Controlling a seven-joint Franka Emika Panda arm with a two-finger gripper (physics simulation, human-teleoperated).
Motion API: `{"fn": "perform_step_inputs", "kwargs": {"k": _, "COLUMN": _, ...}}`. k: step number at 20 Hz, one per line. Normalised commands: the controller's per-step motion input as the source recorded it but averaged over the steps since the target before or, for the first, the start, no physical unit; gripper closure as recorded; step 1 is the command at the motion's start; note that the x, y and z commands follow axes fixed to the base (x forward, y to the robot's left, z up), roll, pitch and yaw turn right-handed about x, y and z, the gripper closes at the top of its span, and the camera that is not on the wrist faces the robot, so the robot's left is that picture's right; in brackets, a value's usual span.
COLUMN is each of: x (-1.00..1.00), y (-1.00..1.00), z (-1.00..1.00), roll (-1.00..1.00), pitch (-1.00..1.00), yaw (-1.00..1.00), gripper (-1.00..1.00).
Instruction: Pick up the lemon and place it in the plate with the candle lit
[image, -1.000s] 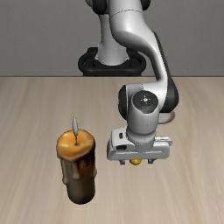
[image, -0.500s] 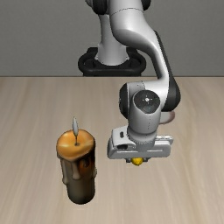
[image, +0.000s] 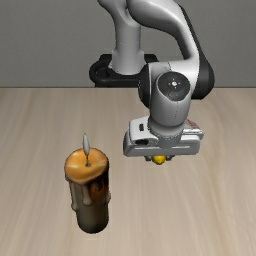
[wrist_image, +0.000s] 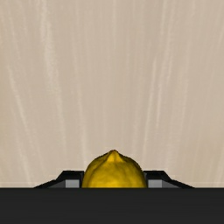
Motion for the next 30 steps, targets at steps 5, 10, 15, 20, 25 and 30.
{"fn": "perform_step_inputs", "kwargs": {"k": 5, "x": -1.0, "y": 0.0, "z": 0.0, "roll": 0.0, "pitch": 0.0, "yaw": 0.0, "gripper": 1.0}}
{"fn": "perform_step_inputs", "kwargs": {"k": 10, "x": -1.0, "y": 0.0, "z": 0.0, "roll": 0.0, "pitch": 0.0, "yaw": 0.0, "gripper": 1.0}}
{"fn": "perform_step_inputs", "kwargs": {"k": 15, "x": -1.0, "y": 0.0, "z": 0.0, "roll": 0.0, "pitch": 0.0, "yaw": 0.0, "gripper": 1.0}}
{"fn": "perform_step_inputs", "kwargs": {"k": 20, "x": 0.0, "y": 1.0, "z": 0.0, "roll": 0.0, "pitch": 0.0, "yaw": 0.0, "gripper": 1.0}}
{"fn": "perform_step_inputs", "kwargs": {"k": 25, "x": 0.0, "y": 0.6, "z": 0.0, "roll": 0.0, "pitch": 0.0, "yaw": 0.0, "gripper": -1.0}}
{"fn": "perform_step_inputs", "kwargs": {"k": 30, "x": 0.0, "y": 0.0, "z": 0.0, "roll": 0.0, "pitch": 0.0, "yaw": 0.0, "gripper": -1.0}}
